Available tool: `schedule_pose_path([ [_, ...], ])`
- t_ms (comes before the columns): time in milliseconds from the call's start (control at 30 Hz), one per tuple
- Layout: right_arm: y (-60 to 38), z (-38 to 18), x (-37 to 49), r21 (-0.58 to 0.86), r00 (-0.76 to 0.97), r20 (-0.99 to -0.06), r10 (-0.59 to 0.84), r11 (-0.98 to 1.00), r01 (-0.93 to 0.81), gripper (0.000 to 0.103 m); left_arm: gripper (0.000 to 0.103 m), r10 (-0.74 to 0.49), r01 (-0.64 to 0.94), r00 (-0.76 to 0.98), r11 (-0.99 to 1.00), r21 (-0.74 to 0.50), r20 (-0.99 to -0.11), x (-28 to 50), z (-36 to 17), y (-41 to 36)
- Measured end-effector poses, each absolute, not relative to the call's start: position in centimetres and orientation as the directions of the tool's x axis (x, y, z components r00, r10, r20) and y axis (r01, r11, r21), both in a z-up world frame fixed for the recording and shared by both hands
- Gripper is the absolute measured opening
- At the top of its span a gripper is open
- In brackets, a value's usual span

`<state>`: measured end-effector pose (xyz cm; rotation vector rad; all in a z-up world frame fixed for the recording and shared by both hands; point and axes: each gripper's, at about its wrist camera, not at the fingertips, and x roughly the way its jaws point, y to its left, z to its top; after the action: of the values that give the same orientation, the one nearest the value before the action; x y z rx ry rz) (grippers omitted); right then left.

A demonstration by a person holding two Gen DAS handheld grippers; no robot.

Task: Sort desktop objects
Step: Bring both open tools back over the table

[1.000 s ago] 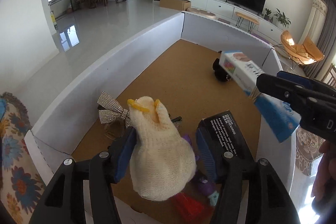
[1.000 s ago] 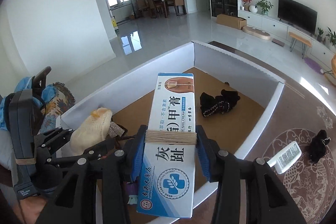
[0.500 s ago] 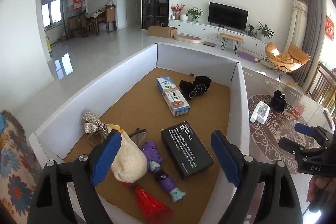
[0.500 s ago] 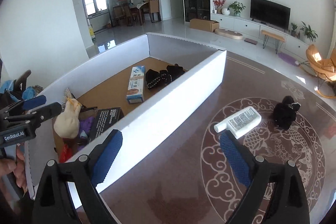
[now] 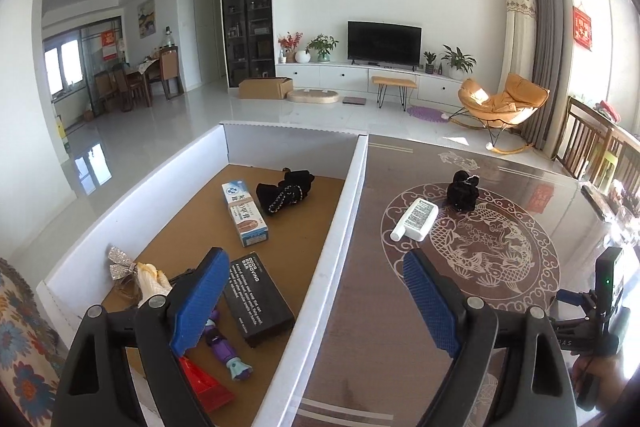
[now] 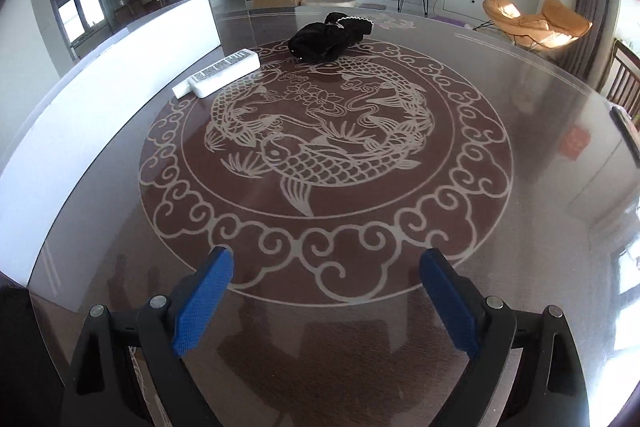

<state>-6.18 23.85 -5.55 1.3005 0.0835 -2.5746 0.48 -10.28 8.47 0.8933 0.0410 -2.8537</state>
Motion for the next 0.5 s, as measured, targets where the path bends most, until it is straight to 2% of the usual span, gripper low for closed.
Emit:
schedule_pose_path([
  [100, 24.6, -5.4, -6.1, 0.092, -0.582, -0.784, -0.215, -0.968, 0.234, 0.095, 0.089, -0.121, 0.124, -0.817, -0.992, 0.032, -0.564, 0.3, 8.5, -8.6],
  [300, 23.3, -5.8, -6.1, 0.027, -0.572, -0.802, -0.171, -0.968, 0.25, 0.099, 0.089, -0.078, 0.08, -0.822, -0.997, 0.021, -0.564, -0.5, 7.9, -6.1],
  [500, 23.0, -6.0, -6.1, 0.015, -0.569, -0.806, -0.163, -0.967, 0.255, 0.101, 0.089, -0.039, 0.028, -0.792, -0.999, 0.028, -0.609, -2.5, 5.6, -4.0],
])
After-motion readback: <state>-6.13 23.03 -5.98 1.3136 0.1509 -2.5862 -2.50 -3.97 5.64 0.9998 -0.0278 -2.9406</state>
